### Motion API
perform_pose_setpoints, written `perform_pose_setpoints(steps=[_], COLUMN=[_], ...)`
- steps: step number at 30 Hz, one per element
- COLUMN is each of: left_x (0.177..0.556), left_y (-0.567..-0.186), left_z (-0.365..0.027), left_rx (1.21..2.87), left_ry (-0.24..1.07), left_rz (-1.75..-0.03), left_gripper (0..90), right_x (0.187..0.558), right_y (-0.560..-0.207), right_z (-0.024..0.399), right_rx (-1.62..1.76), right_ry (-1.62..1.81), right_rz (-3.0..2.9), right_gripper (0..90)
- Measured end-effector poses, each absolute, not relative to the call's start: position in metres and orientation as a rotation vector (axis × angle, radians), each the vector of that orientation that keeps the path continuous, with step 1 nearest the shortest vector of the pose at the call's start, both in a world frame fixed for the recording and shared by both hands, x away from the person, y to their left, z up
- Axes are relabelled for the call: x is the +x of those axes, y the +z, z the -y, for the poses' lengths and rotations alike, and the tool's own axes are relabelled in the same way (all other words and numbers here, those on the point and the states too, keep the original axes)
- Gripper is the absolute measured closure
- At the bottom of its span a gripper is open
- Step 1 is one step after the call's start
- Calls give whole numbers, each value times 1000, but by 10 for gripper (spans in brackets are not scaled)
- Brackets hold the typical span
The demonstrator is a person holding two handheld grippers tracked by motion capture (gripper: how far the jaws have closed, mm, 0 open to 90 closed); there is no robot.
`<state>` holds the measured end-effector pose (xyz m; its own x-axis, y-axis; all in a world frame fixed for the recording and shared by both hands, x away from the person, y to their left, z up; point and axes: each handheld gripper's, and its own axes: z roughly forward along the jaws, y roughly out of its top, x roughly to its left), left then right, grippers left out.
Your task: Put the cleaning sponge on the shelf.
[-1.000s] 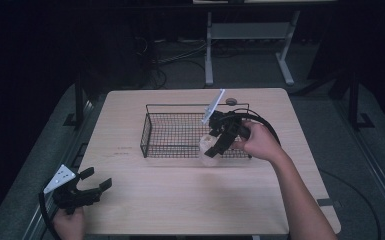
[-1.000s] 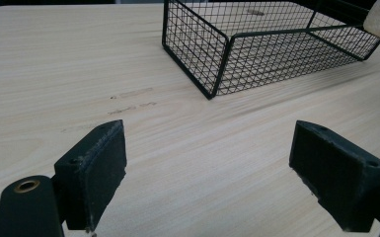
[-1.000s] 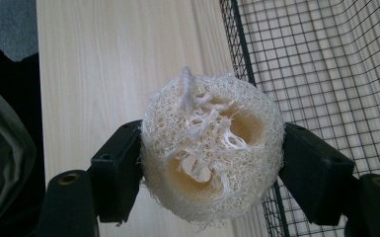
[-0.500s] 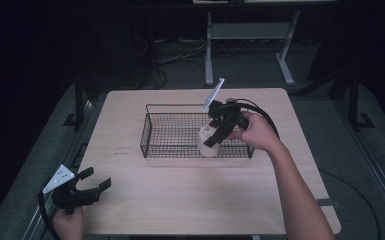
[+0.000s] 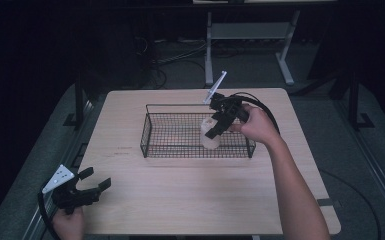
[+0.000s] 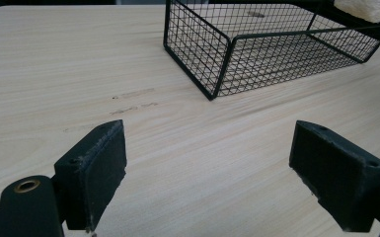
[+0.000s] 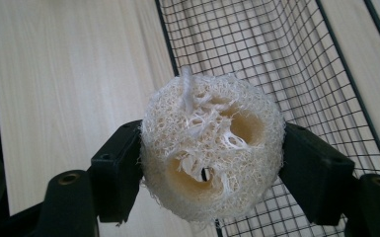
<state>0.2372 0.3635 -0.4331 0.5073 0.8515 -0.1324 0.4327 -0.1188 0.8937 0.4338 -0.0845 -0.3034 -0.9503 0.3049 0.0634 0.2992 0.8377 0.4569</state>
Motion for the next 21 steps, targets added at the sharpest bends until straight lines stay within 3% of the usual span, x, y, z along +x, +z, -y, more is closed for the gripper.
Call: perform_pose_setpoints(steps=[21], left_x=[238], left_y=[-433], left_z=[-363], left_rx=[1735], left_ry=[514], left_rz=[-1086], left_gripper=[138], right_x=[462], right_y=[-312], right_z=[86], right_rx=[611], right_ry=[719], right_rz=[-2980], right_gripper=[285])
